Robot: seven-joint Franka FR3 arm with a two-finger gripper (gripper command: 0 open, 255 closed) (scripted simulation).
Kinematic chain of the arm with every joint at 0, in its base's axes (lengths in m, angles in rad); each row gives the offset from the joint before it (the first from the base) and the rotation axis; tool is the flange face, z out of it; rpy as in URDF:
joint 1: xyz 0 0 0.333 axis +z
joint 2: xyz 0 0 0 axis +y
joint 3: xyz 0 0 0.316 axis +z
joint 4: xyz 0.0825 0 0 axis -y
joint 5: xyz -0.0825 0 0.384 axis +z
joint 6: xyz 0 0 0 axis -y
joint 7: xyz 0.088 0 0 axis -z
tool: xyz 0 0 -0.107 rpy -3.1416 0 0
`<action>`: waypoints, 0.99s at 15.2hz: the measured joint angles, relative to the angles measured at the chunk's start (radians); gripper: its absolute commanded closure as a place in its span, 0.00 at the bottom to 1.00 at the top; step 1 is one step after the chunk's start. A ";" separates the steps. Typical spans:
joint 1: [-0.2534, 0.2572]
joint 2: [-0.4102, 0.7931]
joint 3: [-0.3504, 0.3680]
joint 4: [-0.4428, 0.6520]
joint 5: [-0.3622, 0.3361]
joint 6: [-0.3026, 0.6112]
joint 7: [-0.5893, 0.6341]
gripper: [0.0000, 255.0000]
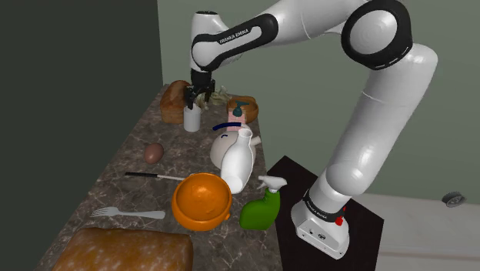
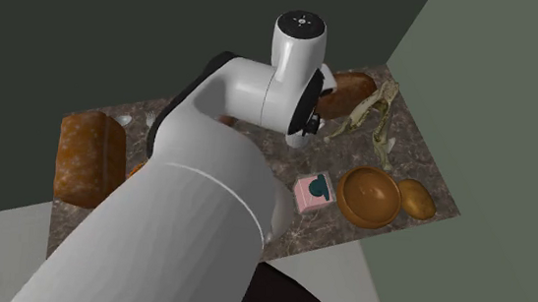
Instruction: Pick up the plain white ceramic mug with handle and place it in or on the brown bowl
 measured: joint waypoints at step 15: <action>0.028 0.305 -0.008 0.193 -0.054 0.097 0.024 0.00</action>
